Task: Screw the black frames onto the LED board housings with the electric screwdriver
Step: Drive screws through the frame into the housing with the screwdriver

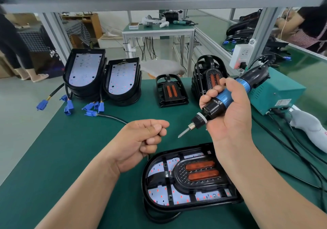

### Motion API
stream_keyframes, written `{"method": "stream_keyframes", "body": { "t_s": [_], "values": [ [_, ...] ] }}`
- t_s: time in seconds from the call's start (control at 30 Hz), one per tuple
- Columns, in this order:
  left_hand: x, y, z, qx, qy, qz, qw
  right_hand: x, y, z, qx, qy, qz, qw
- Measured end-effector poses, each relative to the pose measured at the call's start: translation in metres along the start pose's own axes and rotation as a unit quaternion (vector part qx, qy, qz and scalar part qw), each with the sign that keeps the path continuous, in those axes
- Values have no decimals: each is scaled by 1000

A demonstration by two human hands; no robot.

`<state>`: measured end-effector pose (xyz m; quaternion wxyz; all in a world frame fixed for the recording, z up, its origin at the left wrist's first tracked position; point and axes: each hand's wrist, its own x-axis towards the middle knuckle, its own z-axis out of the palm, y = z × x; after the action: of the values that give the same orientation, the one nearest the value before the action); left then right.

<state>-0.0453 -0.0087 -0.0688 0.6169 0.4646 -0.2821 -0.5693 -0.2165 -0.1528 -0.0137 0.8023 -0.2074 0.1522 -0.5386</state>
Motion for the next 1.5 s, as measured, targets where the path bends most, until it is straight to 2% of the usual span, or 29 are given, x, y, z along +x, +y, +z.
{"method": "stream_keyframes", "body": {
  "t_s": [0.2,0.4,0.77,1.5],
  "values": [
    [5,-7,3,65,3,-16,998,9,-3,-6,9,29,-11,999],
    [7,-6,3,41,-7,-42,998,10,0,-11,-2,29,-13,999],
    [9,-9,2,57,-8,-29,998,13,7,-14,-15,29,-19,999],
    [6,-6,4,47,-30,-38,998,7,13,-11,-69,-63,-61,994]
  ]
}}
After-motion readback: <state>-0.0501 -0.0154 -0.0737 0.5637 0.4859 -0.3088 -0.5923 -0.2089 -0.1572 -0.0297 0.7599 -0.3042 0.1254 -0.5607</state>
